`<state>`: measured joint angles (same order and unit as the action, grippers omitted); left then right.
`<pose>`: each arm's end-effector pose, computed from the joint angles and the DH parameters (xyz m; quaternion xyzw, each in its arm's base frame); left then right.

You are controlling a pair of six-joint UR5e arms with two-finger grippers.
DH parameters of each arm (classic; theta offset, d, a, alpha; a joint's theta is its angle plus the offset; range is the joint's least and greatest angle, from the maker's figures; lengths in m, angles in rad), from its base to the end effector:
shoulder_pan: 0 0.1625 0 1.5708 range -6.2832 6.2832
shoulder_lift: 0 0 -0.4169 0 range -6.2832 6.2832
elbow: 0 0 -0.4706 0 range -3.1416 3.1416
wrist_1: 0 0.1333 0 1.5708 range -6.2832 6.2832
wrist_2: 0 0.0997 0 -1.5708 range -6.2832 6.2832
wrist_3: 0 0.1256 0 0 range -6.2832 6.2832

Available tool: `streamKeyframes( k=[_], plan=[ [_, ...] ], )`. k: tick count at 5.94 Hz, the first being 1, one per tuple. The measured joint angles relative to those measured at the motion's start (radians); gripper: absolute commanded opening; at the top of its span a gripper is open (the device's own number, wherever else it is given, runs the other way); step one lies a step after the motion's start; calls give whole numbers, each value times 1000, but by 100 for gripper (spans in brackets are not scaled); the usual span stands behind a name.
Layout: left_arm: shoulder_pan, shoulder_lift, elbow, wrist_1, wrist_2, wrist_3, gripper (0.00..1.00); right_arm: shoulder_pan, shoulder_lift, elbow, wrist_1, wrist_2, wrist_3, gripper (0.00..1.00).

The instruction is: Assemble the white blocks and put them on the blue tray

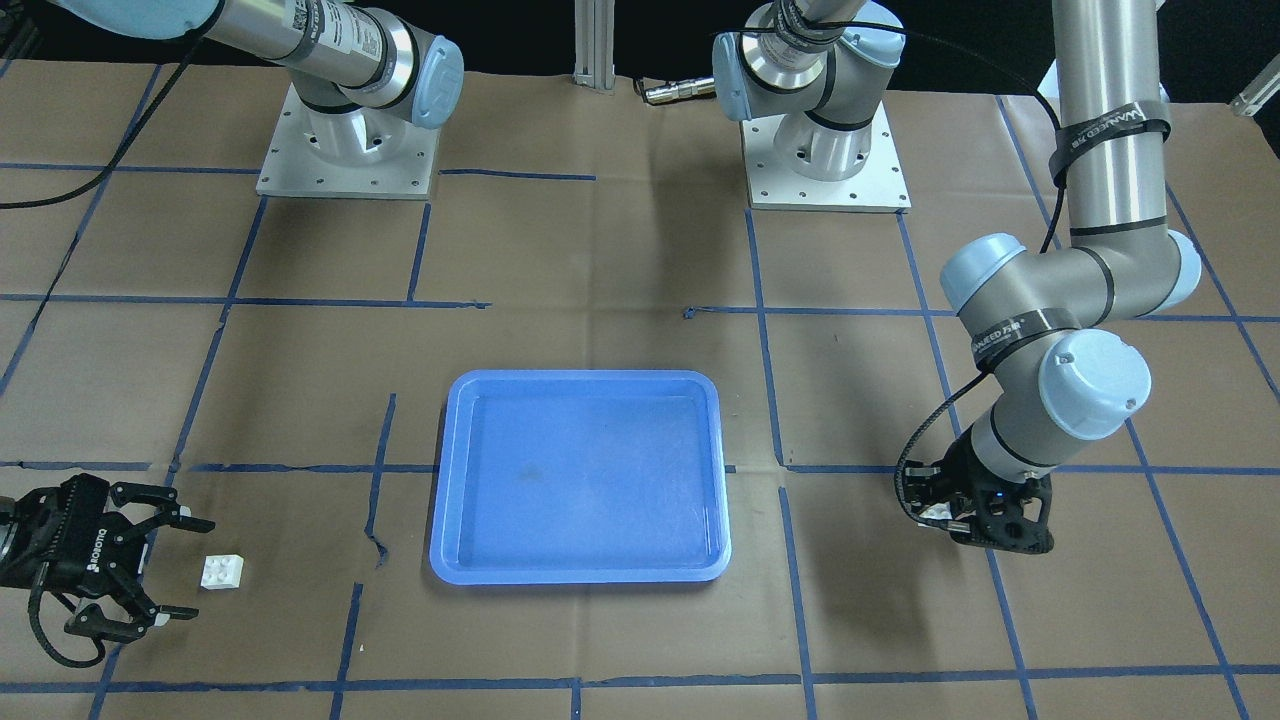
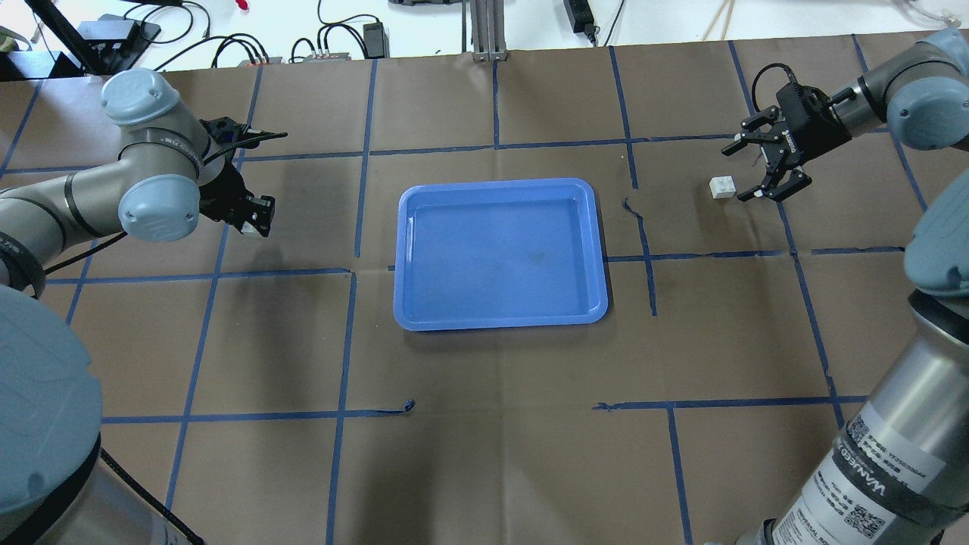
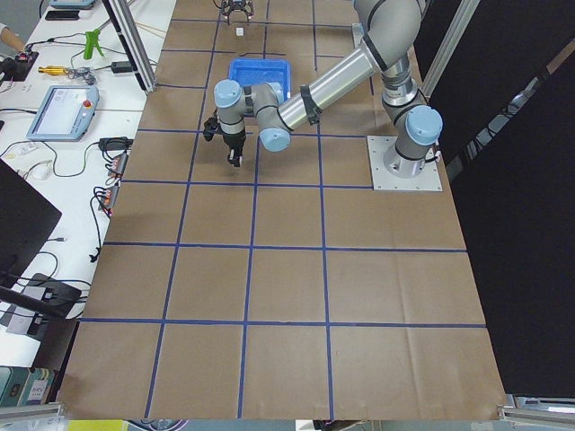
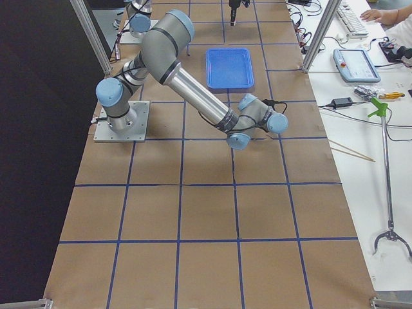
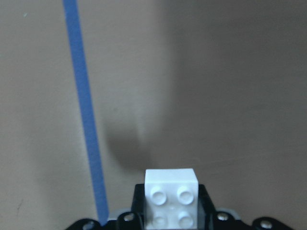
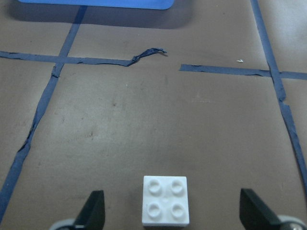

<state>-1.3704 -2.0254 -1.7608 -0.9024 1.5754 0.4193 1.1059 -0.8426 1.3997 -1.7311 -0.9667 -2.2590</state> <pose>0.0017 -0.6751 0.1311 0.1092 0.9939 -0.0106 0.0058 -0.1439 -0.7433 0.0910 -0.6949 0.6298 -0.2463 0.2446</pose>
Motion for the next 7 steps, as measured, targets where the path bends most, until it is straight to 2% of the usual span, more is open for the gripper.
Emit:
streamKeyframes(
  k=[2, 3, 5, 7],
  plan=[
    [-220, 14, 15, -1, -14, 37, 19, 0, 5, 17, -2, 2, -2, 91],
    [-317, 16, 24, 2, -16, 75, 19, 0, 6, 22, -3, 2, -3, 80],
    [-476, 0, 35, 13, -19, 221, 19, 0, 6, 28, -4, 1, -8, 52],
    [-550, -25, 40, 27, -20, 438, 19, 0, 6, 28, -5, 2, -11, 37]
  ],
)
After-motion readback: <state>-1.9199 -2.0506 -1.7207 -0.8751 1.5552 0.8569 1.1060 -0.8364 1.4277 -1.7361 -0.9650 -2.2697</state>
